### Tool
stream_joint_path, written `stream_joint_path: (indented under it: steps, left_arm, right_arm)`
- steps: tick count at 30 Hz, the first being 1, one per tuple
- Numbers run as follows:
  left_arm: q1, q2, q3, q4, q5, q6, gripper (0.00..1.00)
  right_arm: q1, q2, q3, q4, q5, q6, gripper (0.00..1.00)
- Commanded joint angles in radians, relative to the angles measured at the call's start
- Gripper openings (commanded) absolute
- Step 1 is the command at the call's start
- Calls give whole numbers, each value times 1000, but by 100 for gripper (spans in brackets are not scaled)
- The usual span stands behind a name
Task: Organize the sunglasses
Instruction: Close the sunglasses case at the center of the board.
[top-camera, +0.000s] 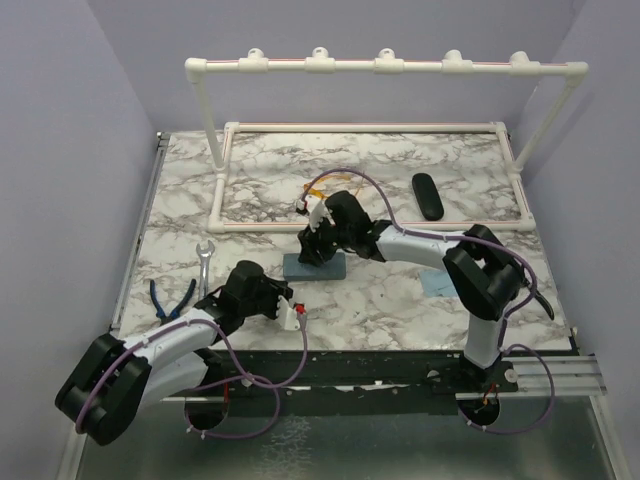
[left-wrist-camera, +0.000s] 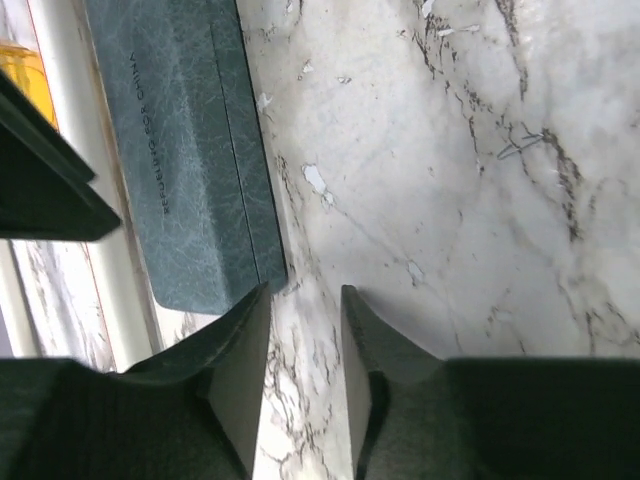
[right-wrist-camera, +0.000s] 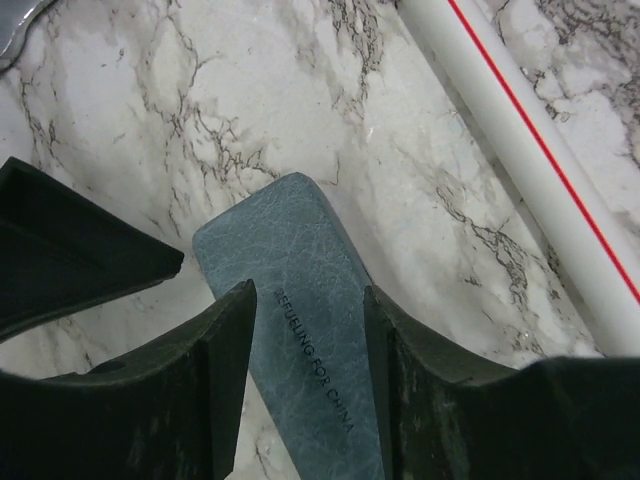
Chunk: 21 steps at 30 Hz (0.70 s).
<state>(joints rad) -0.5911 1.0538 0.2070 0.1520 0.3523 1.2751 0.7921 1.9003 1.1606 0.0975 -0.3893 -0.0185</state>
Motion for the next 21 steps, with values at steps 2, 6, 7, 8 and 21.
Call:
stream_joint_path:
  steps: [2, 6, 7, 8, 21]
  left_arm:
    - [2, -149, 90, -316, 29, -123, 42]
    - [2, -244, 145, -354, 70, -306, 49]
    - [2, -263, 159, -353, 76, -357, 50]
    - [3, -279, 172, -351, 80, -424, 50]
    - [216, -457, 210, -59, -258, -1531, 99]
  right_arm:
    - [-4, -139, 60, -215, 68, -97, 53]
    - [-72, -251, 29, -257, 159, -16, 53]
    - [-93, -279, 14, -266, 193, 9, 53]
    - [-118, -321, -5, -279, 238, 55, 54]
    - [-513, -466, -131, -466, 618, 216, 100]
